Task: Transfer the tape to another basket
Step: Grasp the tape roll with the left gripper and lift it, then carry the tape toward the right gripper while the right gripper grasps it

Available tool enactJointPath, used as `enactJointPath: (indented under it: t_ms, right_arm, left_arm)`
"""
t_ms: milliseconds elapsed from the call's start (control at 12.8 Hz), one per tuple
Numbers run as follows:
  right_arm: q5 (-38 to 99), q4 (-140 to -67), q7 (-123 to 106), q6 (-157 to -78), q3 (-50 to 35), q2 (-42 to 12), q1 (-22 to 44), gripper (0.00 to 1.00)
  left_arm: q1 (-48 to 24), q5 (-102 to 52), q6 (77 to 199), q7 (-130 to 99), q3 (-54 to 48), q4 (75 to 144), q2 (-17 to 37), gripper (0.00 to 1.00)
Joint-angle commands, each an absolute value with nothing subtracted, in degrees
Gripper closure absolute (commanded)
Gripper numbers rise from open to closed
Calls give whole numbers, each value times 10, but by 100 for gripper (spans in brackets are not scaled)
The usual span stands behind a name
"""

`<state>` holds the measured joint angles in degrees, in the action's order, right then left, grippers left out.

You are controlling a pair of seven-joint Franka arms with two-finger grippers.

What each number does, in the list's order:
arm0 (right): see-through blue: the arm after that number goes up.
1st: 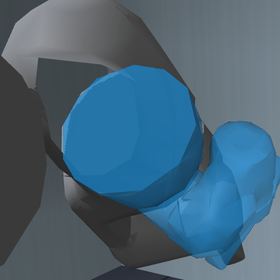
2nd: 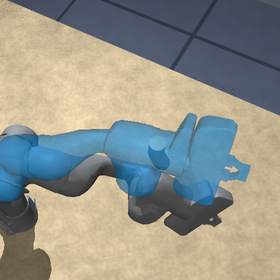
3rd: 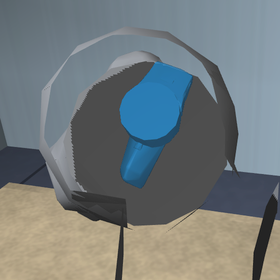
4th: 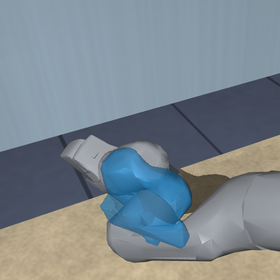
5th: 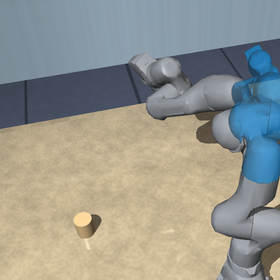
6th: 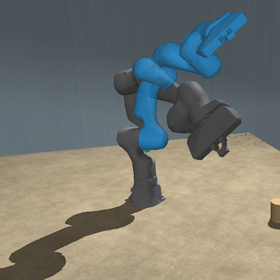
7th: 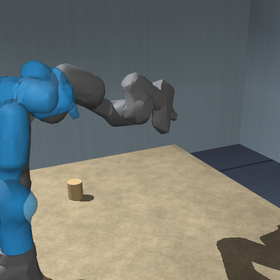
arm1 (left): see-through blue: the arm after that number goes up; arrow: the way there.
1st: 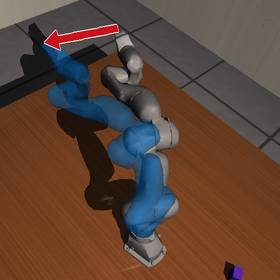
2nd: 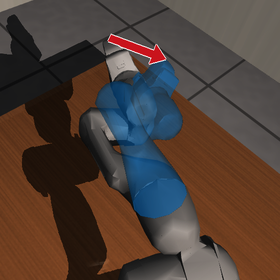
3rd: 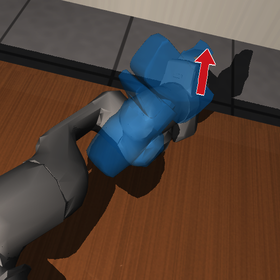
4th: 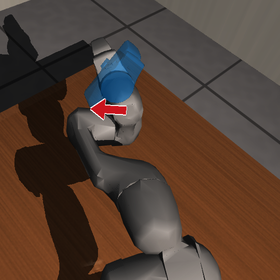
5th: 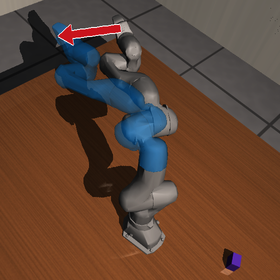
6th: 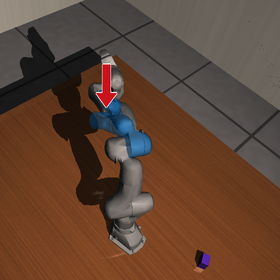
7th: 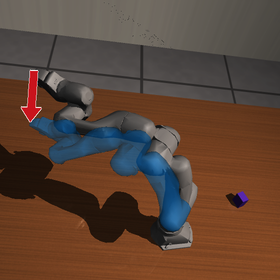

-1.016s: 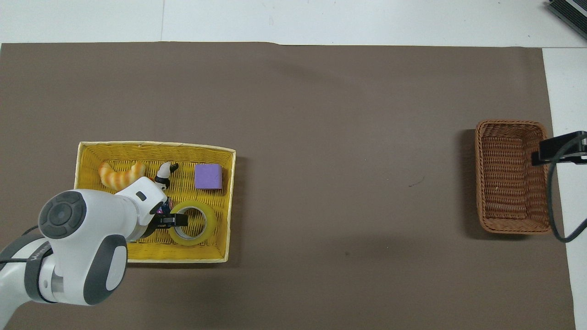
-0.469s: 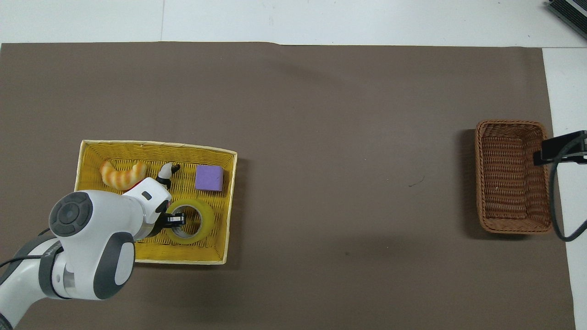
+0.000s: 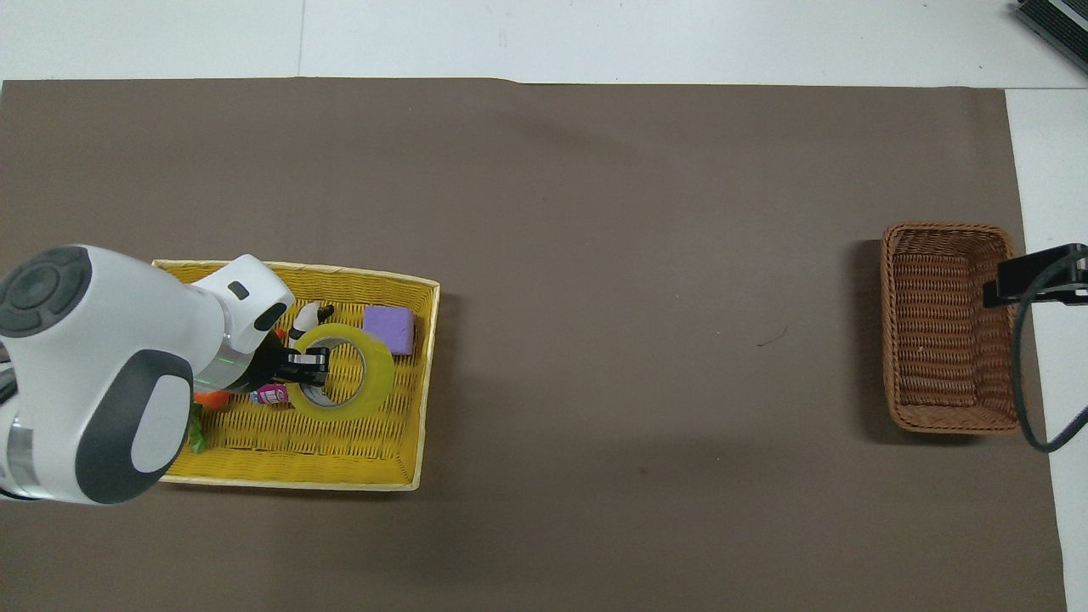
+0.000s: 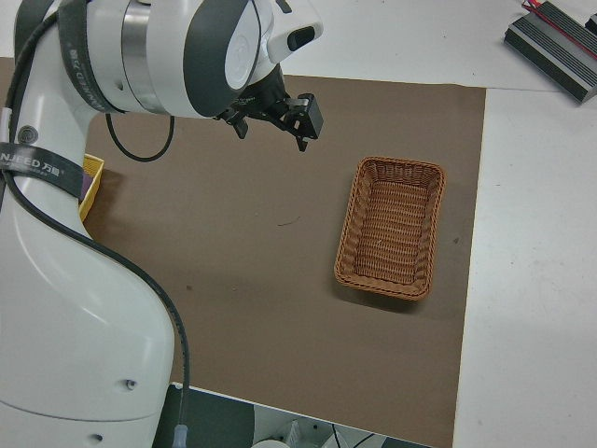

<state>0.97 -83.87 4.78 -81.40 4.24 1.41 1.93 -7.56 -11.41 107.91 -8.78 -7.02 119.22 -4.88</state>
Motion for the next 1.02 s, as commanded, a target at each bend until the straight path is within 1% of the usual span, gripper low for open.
enactJointPath:
  t_ms: [0,156,312,469,547,781,938]
  right_arm:
    - [17,-841,33,-815,40,20,17,0]
    - [16,-855,27,-822,19,28,25,0]
    - [18,-892,25,-894,12,35,38,0]
    - [68,-904,36,-900,12,36,58,0]
    - [105,-907,46,-905,11,35,66,0]
    - [171,-915,138,-908,11,32,109,0]
    - [260,-942,154,-912,12,36,106,0]
  left_arm:
    - [-84,-108,966,-98,-68,1056,-3,100]
    - [-90,-84,935,-113,-74,1008,6,100]
    - [-124,-75,915,-161,-80,969,11,100]
    - [-163,-79,902,-238,-83,927,32,100]
    - [-189,-82,904,-274,-83,918,40,100]
    - [-249,-100,952,-378,-84,918,40,100]
    - [-274,-116,1000,-393,-85,926,40,100]
